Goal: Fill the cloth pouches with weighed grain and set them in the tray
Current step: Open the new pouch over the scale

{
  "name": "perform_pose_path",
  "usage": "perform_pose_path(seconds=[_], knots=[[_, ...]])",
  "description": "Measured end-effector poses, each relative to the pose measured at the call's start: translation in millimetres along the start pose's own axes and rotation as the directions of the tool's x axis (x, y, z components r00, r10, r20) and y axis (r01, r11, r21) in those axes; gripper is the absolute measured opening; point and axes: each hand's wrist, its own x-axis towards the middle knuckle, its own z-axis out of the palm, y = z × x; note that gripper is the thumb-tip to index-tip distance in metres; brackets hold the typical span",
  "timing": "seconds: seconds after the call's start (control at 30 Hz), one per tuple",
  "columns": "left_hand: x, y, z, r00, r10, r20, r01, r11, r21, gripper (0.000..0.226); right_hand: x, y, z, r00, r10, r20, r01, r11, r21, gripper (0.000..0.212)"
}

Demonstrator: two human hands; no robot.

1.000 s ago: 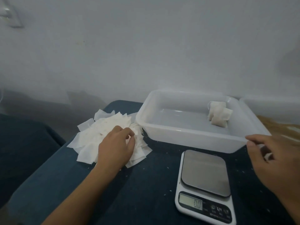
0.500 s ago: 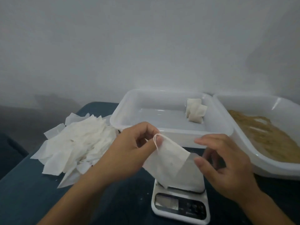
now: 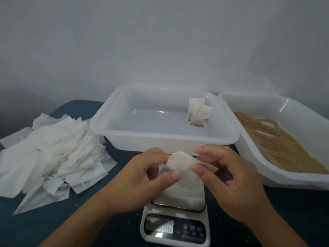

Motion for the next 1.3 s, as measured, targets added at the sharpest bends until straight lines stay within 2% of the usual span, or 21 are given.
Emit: perform_pose_path(seconds=[0.1,0.27,0.4,0.47,0.53,0.67,0.77,0.9,1.0,1.07,1.13,1.17,1.3], knots=[[-3,-1,8,0.996,0.053,-0.074,-0.044,0.993,0.111,0.028,-1,1,0,1.0,-0.025,0.019,0.026,0.998,-0.055,0.03],[-7,0,11,0.964,0.077,-0.255,-0.052,0.993,0.103,0.018,-1,5,2,0.993,-0.102,-0.065,0.089,0.98,-0.179,0.03],[-6,2,12,0.909,0.109,-0.403,-0.048,0.986,0.16,0.038,-2,7,4,0.979,-0.175,-0.104,0.14,0.949,-0.281,0.028],[-6,3,13,0.899,0.1,-0.427,-0.042,0.989,0.142,0.028,-2,7,6,0.976,-0.196,-0.091,0.162,0.942,-0.292,0.029],[-7,3,14,0.902,0.085,-0.423,-0.043,0.993,0.108,0.019,-3,8,8,0.98,-0.187,-0.069,0.159,0.943,-0.291,0.032],[-8,5,16,0.908,0.11,-0.403,-0.064,0.99,0.126,0.026,-4,9,10,0.988,-0.154,-0.03,0.138,0.943,-0.302,0.036],[-9,4,17,0.91,0.12,-0.398,-0.064,0.987,0.149,0.026,-5,10,12,0.981,-0.189,-0.045,0.166,0.936,-0.311,0.029],[-9,4,17,0.918,0.072,-0.391,-0.022,0.991,0.13,0.013,-5,10,12,0.968,-0.241,-0.074,0.208,0.929,-0.307,0.016],[-10,3,16,0.943,0.046,-0.33,0.016,0.983,0.183,0.02,-5,9,10,0.966,-0.249,-0.067,0.221,0.932,-0.286,0.012],[-11,3,13,0.961,0.039,-0.273,0.052,0.947,0.317,0.035,-4,9,8,0.97,-0.241,-0.044,0.223,0.943,-0.246,0.011],[-11,3,6,0.964,0.118,-0.239,0.01,0.881,0.472,0.056,-3,9,6,0.974,-0.228,-0.015,0.22,0.953,-0.207,0.01],[-11,3,4,0.965,0.155,-0.214,-0.036,0.879,0.475,0.058,-3,10,5,0.975,-0.221,-0.002,0.217,0.957,-0.193,0.01],[-12,6,8,0.984,0.107,-0.141,-0.085,0.984,0.154,0.028,-3,8,6,0.976,-0.217,0.033,0.219,0.962,-0.164,0.01]])
